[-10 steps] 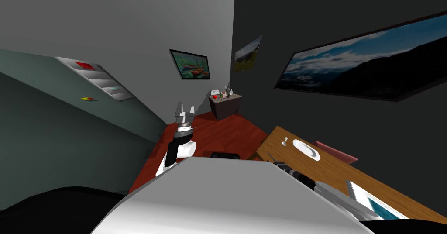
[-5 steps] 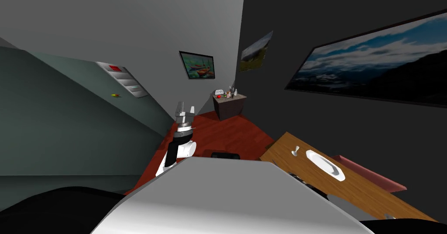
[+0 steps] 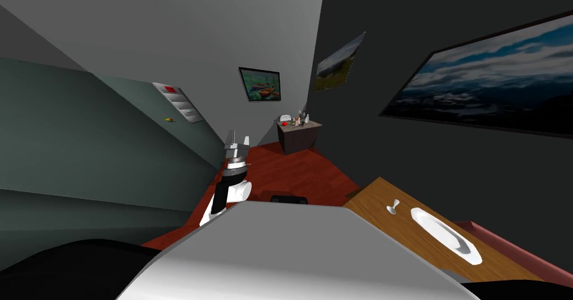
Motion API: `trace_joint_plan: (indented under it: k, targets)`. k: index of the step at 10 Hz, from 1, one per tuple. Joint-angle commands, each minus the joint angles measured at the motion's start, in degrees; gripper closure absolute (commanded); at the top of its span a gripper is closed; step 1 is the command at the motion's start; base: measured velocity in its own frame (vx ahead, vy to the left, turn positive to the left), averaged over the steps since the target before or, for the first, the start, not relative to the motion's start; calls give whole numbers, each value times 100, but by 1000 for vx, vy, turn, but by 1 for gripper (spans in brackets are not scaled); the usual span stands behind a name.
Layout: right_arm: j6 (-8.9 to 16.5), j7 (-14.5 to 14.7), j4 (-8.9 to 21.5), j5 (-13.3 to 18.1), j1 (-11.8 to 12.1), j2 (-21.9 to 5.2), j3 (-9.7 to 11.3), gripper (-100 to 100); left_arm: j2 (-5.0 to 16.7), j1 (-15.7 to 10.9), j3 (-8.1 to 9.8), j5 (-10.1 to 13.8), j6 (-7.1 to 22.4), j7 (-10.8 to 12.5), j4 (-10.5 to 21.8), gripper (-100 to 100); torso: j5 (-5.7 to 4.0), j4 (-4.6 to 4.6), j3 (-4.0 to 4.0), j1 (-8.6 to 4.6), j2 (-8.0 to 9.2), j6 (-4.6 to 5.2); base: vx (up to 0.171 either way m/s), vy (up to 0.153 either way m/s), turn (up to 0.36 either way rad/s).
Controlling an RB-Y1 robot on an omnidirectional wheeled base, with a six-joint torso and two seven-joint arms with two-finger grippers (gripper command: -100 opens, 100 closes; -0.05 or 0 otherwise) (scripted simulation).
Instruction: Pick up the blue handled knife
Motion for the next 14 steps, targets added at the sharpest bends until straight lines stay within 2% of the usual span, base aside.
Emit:
trace_joint_plan:
  k: [1, 2, 3, 4, 5, 7, 8, 9, 13, 14]
  targets:
    - [75, 30, 134, 99, -4, -42, 198, -100, 0, 0, 0, 0, 0, 0, 0, 0, 0, 0, 0, 0, 0, 0, 16, -1, 177]
    - [99, 77, 266, 193, 34, -78, 335, -100, 0, 0, 0, 0, 0, 0, 0, 0, 0, 0, 0, 1, 0, -1, 23, 1, 244]
    - [101, 28, 217, 140, -45, -41, 310, -100, 0, 0, 0, 0, 0, 0, 0, 0, 0, 0, -1, 1, -2, -2, 12, -4, 47]
    - [105, 39, 238, 150, -48, -41, 327, 0, 0, 1, 0, 0, 0, 0, 0, 0, 0, 0, 0, 2, 1, 3, 0, 0, 0]
    - [135, 103, 402, 153, -132, 158, 345, -100, 0, 0, 0, 0, 0, 0, 0, 0, 1, 1, 3, 3, 5, 3, -9, -19, 101]
    - [173, 185, 610, 158, -236, 406, 371, -100, 0, 0, 0, 0, 0, 0, 0, 0, -3, 3, 6, -10, 11, 1, -15, -40, 92]
    - [158, 159, 554, 164, -208, 346, 362, -100, 0, 0, 0, 0, 0, 0, 0, 0, -4, 3, 8, -12, 13, 2, -9, -18, 15]
    - [165, 171, 564, 165, -211, 360, 363, 100, 0, 0, 0, 0, 0, 0, 0, 0, -1, 3, 7, -5, 11, 3, 0, 0, 0]
    - [135, 206, 550, 186, -212, 344, 376, 100, 0, 0, 0, 0, 0, 0, 0, 0, -6, 4, 4, 2, 4, 22, -1, 0, 8]
    - [135, 205, 550, 185, -212, 345, 376, 0, 0, 0, 0, 0, 0, 0, 0, 0, -5, 5, 5, 1, 5, 22, 0, 0, 0]
